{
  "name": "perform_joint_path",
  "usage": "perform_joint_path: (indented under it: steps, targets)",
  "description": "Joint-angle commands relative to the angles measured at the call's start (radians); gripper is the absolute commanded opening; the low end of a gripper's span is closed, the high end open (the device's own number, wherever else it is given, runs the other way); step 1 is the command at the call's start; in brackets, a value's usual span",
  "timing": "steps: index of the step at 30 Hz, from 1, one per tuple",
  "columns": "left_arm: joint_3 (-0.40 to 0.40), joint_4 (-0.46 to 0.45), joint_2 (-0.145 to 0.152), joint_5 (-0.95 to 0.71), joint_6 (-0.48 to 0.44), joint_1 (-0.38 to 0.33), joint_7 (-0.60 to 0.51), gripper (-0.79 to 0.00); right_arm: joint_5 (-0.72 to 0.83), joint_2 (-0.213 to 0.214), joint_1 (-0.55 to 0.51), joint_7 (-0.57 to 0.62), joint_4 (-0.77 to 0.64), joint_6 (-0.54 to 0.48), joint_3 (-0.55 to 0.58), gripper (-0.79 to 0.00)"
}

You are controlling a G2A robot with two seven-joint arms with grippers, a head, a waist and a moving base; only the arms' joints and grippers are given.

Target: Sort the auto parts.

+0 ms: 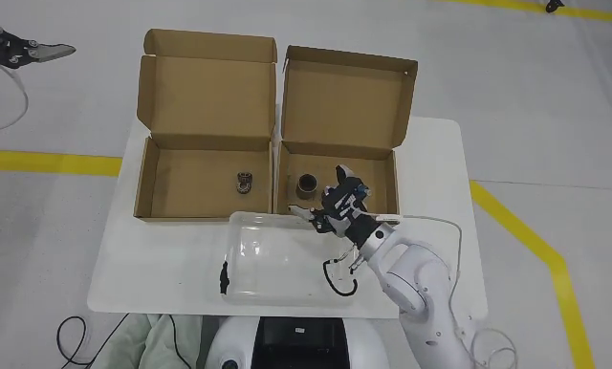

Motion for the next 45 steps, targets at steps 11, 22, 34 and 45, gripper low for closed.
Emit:
perform_joint_path:
  steps: [11, 22, 34, 45]
  targets:
    - [0.000, 0.000, 0.000, 0.000, 0.000, 0.000, 0.000, 0.000, 0.000, 0.000, 0.000, 0.000, 0.000, 0.000, 0.000, 0.000]
    - [0.000, 0.000, 0.000, 0.000, 0.000, 0.000, 0.000, 0.000, 0.000, 0.000, 0.000, 0.000, 0.000, 0.000, 0.000, 0.000]
    - [0.000, 0.000, 0.000, 0.000, 0.000, 0.000, 0.000, 0.000, 0.094, 0.036, -0.031, 0.014, -0.006, -0.129, 0.170, 0.000]
    - [0.000, 0.000, 0.000, 0.000, 0.000, 0.000, 0.000, 0.000, 0.227, 0.080, -0.181, -0.127, -0.092, -0.308, 0.425, 0.000]
